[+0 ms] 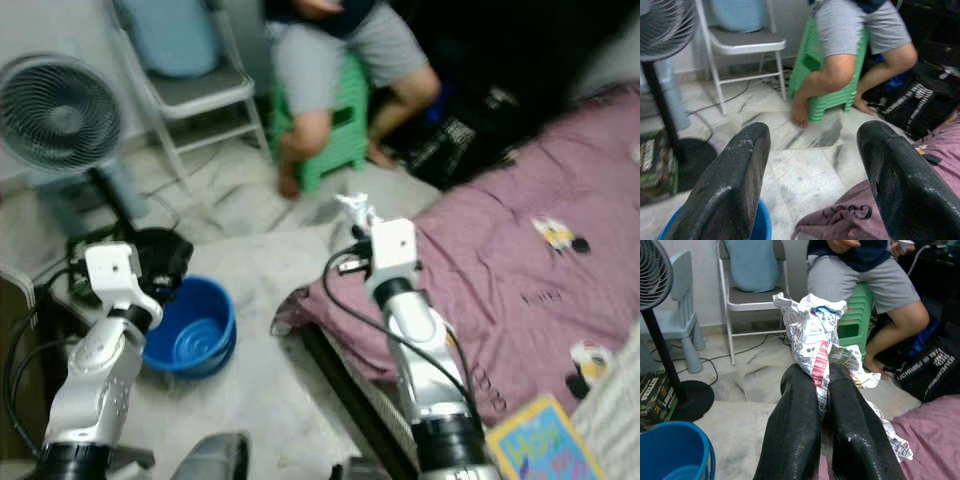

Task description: Clean up the room

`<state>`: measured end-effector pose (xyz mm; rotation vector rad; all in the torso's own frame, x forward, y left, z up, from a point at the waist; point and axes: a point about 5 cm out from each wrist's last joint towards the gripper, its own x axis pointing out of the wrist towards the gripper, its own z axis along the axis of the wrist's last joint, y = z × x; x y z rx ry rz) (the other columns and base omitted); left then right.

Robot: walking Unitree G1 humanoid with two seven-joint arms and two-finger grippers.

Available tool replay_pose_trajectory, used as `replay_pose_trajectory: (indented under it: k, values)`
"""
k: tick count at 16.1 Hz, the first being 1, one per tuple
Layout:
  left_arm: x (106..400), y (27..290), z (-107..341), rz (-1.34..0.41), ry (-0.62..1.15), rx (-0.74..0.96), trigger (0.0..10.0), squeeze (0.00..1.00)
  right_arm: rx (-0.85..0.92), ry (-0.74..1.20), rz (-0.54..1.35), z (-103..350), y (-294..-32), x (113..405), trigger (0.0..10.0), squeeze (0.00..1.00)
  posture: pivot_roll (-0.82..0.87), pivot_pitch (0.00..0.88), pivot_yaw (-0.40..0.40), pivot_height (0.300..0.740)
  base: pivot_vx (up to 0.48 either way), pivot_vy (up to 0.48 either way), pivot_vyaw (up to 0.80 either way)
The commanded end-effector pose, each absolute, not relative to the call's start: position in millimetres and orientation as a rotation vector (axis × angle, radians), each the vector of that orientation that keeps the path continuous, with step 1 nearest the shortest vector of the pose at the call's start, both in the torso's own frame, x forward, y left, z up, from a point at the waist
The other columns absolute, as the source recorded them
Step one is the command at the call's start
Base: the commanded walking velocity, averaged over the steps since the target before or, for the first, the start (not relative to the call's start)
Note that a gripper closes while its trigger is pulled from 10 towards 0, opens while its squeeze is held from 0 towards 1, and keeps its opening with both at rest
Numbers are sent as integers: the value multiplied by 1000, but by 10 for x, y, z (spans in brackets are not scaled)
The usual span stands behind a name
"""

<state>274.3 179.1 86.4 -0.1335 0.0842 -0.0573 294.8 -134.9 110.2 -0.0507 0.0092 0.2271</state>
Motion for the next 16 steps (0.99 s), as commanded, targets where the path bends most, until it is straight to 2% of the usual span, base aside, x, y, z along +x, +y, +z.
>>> replay_pose_trajectory:
  k: [1,16]
  values:
    - [2746,1838,868,-45,90,-115,10000,0,-43,1,240,1117,-1286,2954,10000,0,3,97,-50,740,0,0,800]
    - [2763,1812,867,-59,93,-108,10000,0,-56,-3,256,1114,-1256,2945,10000,0,2,104,-48,740,0,0,800]
